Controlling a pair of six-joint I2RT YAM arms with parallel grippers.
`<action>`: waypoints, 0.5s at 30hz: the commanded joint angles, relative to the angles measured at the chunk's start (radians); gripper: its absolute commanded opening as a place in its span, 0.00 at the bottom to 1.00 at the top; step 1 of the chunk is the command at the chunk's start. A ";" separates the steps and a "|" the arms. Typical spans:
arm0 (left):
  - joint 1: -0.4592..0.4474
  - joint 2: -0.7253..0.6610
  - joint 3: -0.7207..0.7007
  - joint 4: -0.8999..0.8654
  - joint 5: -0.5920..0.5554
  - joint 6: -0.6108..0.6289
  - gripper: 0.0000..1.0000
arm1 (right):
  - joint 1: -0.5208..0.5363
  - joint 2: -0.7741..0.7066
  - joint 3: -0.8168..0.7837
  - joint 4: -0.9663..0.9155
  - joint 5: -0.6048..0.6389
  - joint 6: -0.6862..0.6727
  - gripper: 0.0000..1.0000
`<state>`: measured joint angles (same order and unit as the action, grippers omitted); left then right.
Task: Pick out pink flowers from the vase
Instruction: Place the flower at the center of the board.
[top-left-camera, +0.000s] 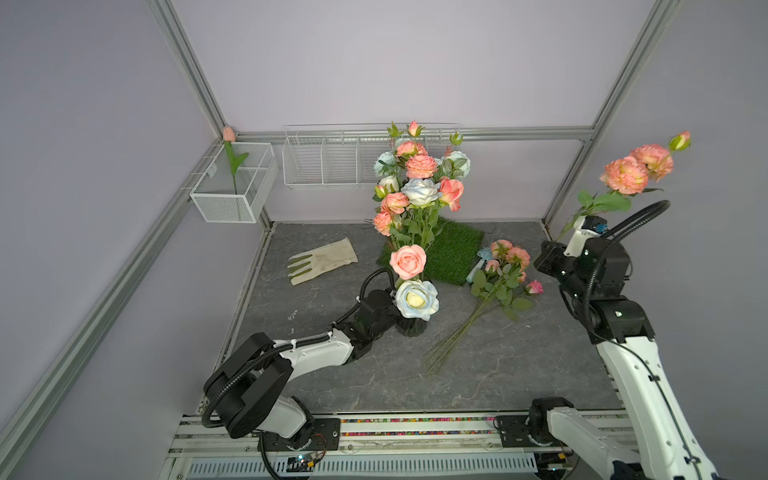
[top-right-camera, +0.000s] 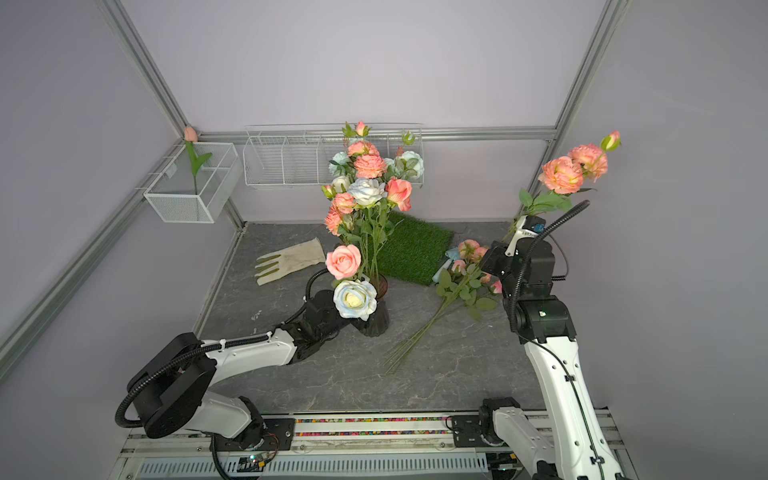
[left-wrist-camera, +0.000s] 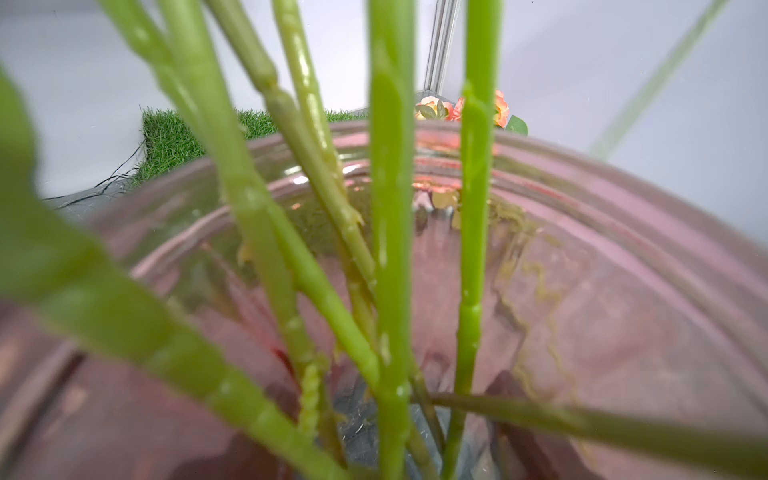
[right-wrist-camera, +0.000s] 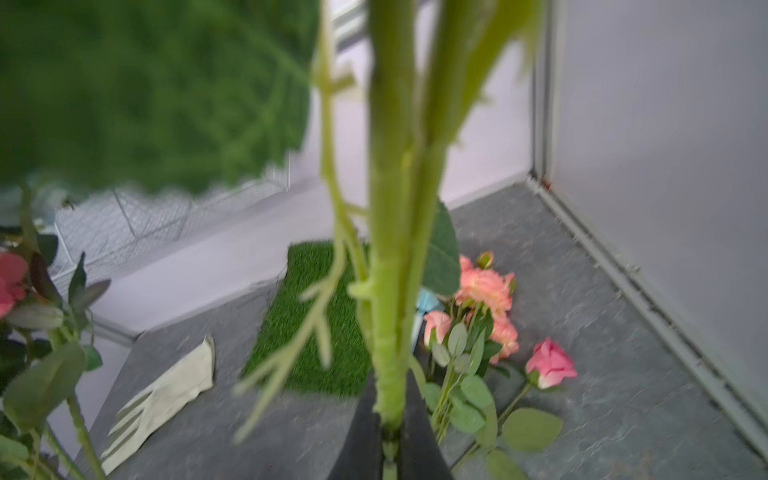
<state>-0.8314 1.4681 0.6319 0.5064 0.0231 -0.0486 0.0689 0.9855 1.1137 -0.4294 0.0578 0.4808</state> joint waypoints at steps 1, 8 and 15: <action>0.005 0.040 -0.040 -0.172 -0.019 0.008 0.00 | -0.018 0.073 -0.115 0.059 -0.301 0.248 0.06; 0.005 0.041 -0.041 -0.170 -0.023 0.014 0.00 | -0.018 0.251 -0.369 0.375 -0.471 0.578 0.08; 0.005 0.039 -0.041 -0.174 -0.025 0.018 0.00 | -0.008 0.446 -0.398 0.486 -0.445 0.596 0.13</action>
<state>-0.8314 1.4681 0.6319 0.5064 0.0231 -0.0479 0.0551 1.4044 0.7197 -0.0635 -0.3725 1.0275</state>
